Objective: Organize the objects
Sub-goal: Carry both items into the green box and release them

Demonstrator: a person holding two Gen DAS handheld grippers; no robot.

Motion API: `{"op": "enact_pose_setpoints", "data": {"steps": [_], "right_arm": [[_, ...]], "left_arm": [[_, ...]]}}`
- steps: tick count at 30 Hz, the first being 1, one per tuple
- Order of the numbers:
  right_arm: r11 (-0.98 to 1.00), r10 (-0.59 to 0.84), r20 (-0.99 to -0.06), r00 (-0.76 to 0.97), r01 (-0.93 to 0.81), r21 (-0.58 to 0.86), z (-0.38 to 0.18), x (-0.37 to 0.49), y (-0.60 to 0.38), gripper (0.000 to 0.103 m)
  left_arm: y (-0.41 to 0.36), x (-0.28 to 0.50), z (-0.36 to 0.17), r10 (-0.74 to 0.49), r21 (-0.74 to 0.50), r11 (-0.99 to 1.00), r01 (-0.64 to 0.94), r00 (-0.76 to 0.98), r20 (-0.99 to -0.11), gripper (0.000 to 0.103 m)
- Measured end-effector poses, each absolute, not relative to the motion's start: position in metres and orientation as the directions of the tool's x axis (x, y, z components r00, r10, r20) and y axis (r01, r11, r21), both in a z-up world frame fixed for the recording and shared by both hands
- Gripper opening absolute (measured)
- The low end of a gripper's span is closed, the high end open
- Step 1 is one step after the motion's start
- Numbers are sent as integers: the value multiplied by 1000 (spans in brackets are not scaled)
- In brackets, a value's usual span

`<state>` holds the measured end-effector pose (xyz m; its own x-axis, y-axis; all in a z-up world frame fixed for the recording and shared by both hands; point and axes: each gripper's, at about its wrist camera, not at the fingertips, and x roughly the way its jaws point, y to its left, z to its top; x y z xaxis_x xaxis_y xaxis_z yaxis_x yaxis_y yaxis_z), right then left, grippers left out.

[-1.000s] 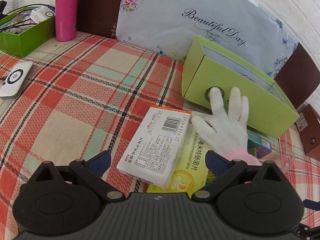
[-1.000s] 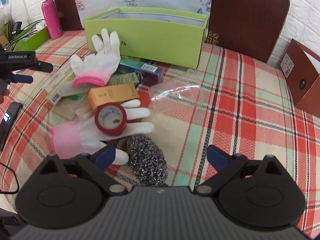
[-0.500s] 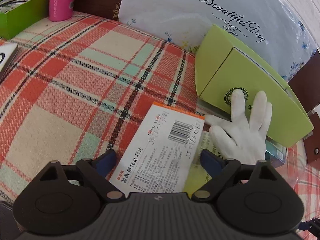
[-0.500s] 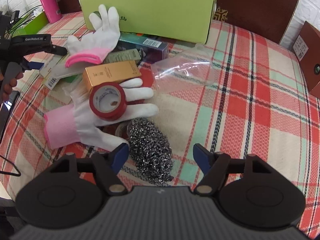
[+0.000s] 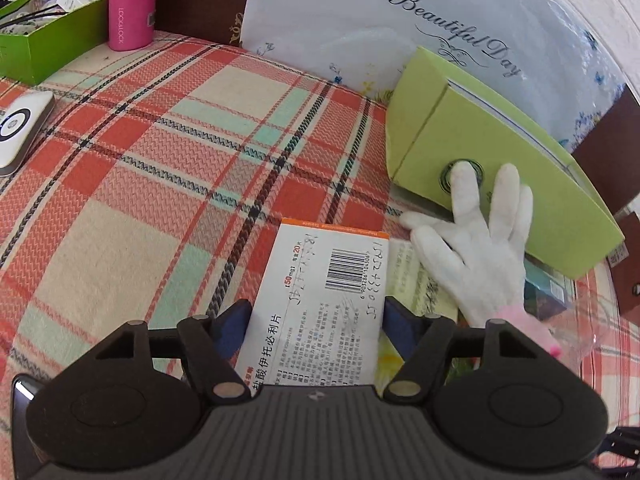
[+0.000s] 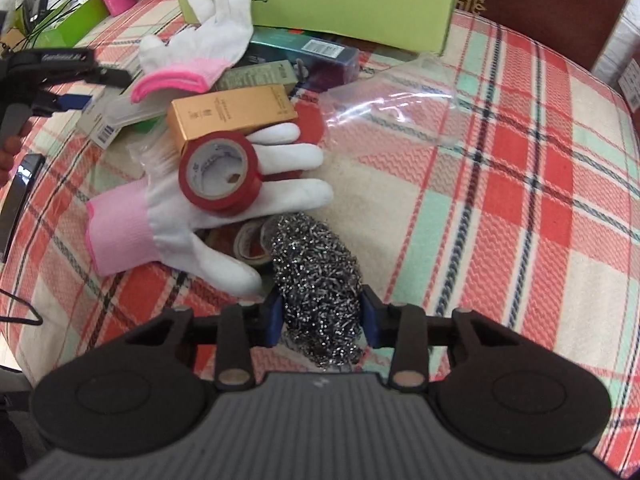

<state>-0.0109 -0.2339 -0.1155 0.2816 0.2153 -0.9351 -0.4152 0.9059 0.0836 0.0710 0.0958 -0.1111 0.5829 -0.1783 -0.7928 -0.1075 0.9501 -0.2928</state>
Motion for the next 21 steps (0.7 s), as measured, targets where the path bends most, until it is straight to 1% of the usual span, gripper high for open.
{"op": "enact_pose_setpoints", "data": {"steps": [5, 8, 12, 21], "right_arm": [[932, 191, -928, 320, -355, 69, -106, -16, -249, 36], [939, 187, -914, 359, -337, 60, -96, -19, -256, 36], [941, 207, -885, 416, -333, 63, -76, -16, -258, 36], [926, 304, -786, 538, -361, 112, -28, 16, -241, 36]], "left_arm": [[93, 53, -103, -189, -289, 953, -92, 566, -802, 73], [93, 45, -89, -207, -305, 949, -75, 581, -787, 73], [90, 37, -63, -229, -316, 948, -34, 619, -751, 73], [64, 48, 1, -316, -347, 932, 107, 711, -628, 73]]}}
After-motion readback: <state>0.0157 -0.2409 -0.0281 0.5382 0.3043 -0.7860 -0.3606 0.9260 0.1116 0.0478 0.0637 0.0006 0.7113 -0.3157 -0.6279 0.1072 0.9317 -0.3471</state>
